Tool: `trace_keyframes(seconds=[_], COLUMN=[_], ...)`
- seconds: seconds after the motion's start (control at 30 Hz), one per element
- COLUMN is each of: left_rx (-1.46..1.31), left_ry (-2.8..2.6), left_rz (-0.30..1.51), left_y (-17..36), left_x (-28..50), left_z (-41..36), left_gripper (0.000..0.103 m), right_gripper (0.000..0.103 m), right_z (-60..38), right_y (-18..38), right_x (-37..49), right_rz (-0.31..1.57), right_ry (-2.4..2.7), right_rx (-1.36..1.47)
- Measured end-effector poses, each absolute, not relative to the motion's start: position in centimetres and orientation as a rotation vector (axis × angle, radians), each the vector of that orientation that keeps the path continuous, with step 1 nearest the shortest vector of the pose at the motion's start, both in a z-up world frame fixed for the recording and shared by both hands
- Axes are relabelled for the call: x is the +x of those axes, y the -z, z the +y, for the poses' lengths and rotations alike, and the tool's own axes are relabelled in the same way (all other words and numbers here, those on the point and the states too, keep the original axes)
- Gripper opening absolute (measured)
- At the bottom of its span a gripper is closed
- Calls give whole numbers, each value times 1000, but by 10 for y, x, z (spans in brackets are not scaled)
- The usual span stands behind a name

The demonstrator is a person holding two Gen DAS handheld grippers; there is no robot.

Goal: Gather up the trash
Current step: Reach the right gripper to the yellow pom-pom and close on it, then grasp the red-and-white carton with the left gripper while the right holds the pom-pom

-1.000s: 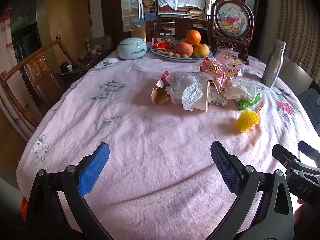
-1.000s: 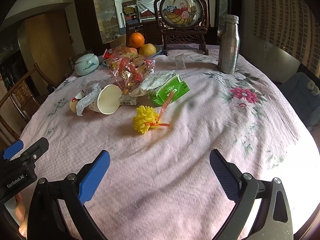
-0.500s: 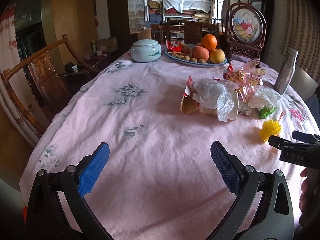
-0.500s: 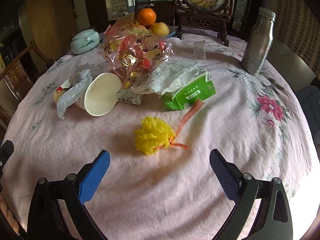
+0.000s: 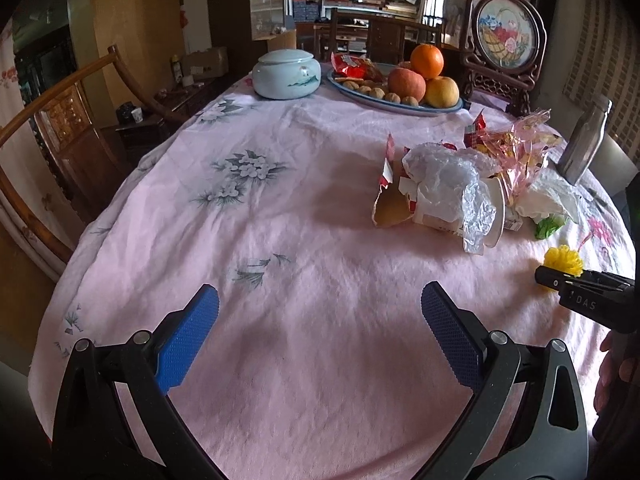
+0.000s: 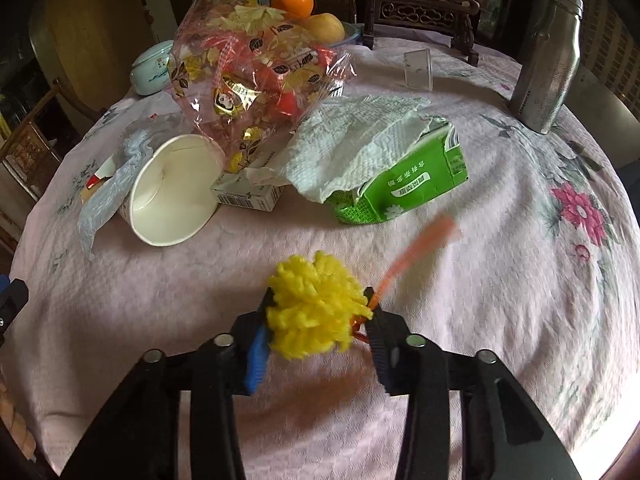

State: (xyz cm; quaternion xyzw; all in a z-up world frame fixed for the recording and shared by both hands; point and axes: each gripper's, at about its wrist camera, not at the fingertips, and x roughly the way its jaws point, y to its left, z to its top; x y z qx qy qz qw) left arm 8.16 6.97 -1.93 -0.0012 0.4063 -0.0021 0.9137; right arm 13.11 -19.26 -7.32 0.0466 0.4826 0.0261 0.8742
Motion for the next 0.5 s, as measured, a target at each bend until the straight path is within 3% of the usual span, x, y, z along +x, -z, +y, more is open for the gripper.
trace_keyframes(seconds=[0.5], left_rx=[23], left_ry=[-28], left_rz=[851], left_y=[16], left_x=[156], left_z=[59], left_gripper=[97], right_gripper=[39], right_z=[-200], right_y=[60], right_x=[111], right_rz=[898], right_ry=[-228], right_rx=[199])
